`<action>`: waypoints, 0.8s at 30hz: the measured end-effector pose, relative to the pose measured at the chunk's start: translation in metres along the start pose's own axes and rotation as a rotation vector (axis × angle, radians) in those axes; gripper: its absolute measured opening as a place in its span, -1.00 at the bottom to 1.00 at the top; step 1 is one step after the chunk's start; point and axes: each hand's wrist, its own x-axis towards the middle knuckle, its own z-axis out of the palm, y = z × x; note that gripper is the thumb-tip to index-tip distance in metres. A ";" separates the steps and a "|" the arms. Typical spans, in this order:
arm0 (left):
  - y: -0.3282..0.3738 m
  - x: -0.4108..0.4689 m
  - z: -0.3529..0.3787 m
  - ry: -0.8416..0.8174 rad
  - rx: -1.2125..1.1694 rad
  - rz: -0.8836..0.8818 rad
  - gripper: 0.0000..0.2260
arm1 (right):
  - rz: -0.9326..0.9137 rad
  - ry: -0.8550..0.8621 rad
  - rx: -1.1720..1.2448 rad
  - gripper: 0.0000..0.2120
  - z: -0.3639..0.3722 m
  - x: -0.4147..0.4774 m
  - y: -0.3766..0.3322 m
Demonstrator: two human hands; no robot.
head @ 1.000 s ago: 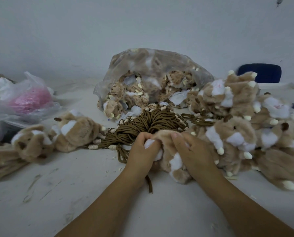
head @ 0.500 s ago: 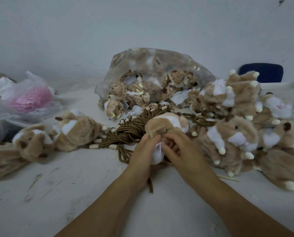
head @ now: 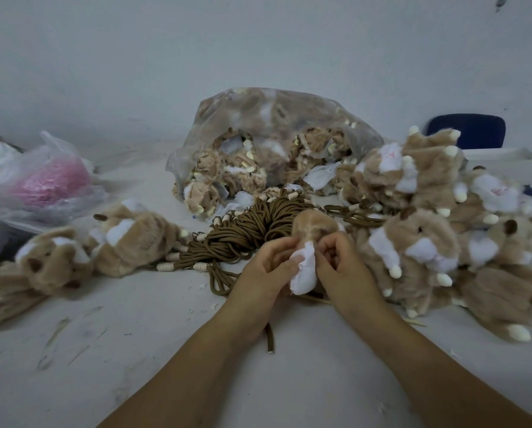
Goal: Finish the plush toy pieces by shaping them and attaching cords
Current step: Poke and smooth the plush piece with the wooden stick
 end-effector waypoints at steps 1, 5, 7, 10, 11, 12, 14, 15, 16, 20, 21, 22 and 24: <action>0.000 0.000 -0.001 -0.011 -0.032 -0.012 -0.63 | -0.007 -0.019 0.014 -0.83 0.001 0.000 0.000; -0.003 0.003 -0.005 -0.003 0.008 -0.048 -0.57 | -0.024 -0.106 0.053 -0.85 -0.001 -0.002 -0.001; -0.005 0.004 -0.006 0.009 0.030 -0.056 -0.63 | -0.024 -0.128 0.061 -0.86 -0.002 -0.003 -0.001; -0.007 0.007 -0.008 0.022 0.039 -0.072 -0.69 | -0.032 -0.133 0.067 -0.84 -0.001 -0.002 0.000; -0.007 0.007 -0.008 0.027 0.050 -0.069 -0.72 | -0.037 -0.132 0.058 -0.82 -0.001 -0.002 0.000; -0.006 0.007 -0.008 0.038 0.067 -0.059 -0.74 | -0.048 -0.129 0.044 -0.81 -0.002 -0.002 -0.001; -0.006 0.007 -0.007 0.104 0.113 -0.035 -0.76 | -0.088 -0.131 0.011 -0.84 -0.002 -0.002 -0.004; -0.006 0.007 -0.006 0.156 0.136 -0.023 -0.76 | -0.121 -0.148 -0.006 -0.85 -0.001 -0.004 -0.006; -0.006 0.008 -0.007 0.210 0.160 -0.007 -0.77 | -0.160 -0.179 -0.022 -0.87 0.000 -0.006 -0.009; -0.007 0.008 -0.007 0.385 0.323 0.078 -0.89 | -0.283 -0.280 -0.151 -0.88 0.005 -0.011 -0.016; -0.008 0.008 -0.007 0.411 0.353 0.094 -0.90 | -0.288 -0.292 -0.168 -0.89 0.006 -0.011 -0.017; -0.009 0.008 -0.008 0.424 0.377 0.104 -0.90 | -0.284 -0.305 -0.177 -0.89 0.005 -0.011 -0.017; -0.008 0.007 -0.006 0.423 0.398 0.112 -0.90 | -0.258 -0.328 -0.185 -0.89 0.004 -0.010 -0.016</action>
